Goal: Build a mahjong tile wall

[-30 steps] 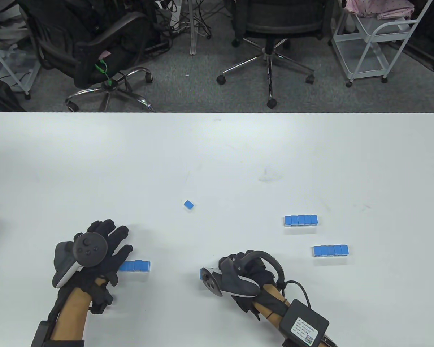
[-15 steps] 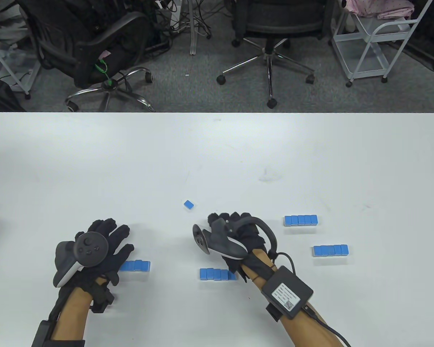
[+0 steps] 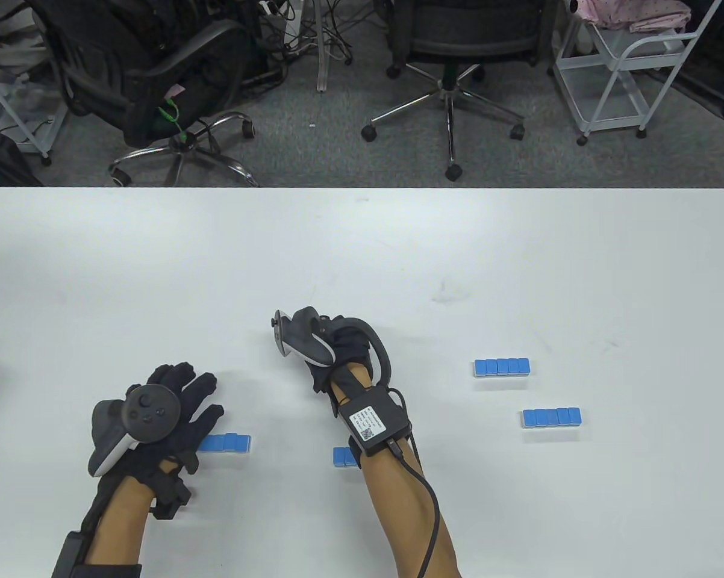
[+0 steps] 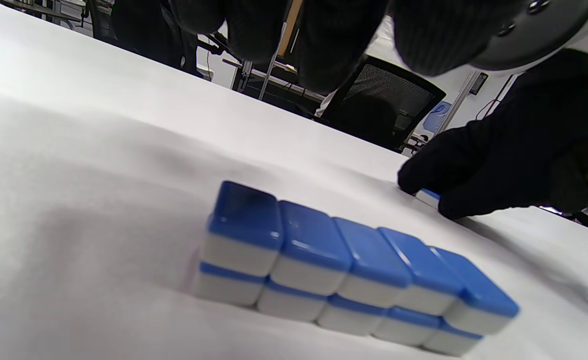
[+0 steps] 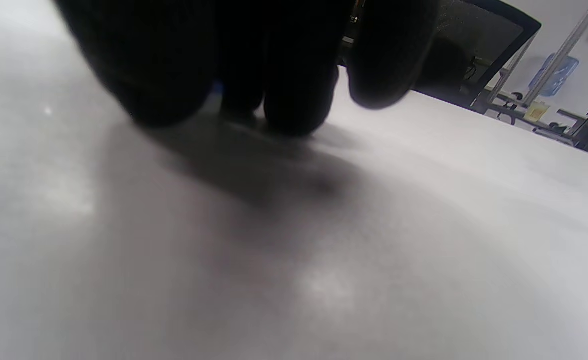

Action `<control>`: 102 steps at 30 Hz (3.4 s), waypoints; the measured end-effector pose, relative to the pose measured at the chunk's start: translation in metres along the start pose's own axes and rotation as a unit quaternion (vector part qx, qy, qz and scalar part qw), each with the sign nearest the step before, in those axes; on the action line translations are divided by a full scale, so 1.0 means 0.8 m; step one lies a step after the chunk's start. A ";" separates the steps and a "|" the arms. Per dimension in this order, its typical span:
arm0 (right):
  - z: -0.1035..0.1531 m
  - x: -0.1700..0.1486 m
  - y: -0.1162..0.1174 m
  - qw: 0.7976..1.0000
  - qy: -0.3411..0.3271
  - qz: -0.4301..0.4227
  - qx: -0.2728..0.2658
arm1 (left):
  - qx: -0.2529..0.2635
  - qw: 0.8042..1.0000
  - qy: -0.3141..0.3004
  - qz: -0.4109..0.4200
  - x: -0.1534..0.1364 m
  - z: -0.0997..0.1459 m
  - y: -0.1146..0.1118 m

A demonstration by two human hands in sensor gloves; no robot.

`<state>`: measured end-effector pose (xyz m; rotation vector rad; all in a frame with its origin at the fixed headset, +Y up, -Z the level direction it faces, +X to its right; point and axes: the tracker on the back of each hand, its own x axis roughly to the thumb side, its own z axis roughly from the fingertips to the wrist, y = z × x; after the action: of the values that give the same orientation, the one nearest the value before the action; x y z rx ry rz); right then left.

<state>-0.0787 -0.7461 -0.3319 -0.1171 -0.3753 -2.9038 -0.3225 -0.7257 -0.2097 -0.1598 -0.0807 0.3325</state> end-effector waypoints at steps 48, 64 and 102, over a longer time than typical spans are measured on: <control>0.189 -0.135 0.075 0.978 -0.150 -0.145 -0.007 | -0.016 1.000 0.013 -0.003 -0.006 0.002 -0.007; 0.198 -0.164 0.036 0.978 -0.124 -0.159 -0.059 | -0.012 1.000 0.012 -0.002 -0.007 0.003 -0.006; 0.040 -0.332 0.078 0.937 0.249 -0.127 0.211 | -0.017 1.000 0.016 0.001 -0.006 -0.001 -0.004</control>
<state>0.1954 -0.7447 -0.3140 0.7679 -0.9537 -2.8640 -0.3260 -0.7308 -0.2103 -0.1983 -0.0538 0.3315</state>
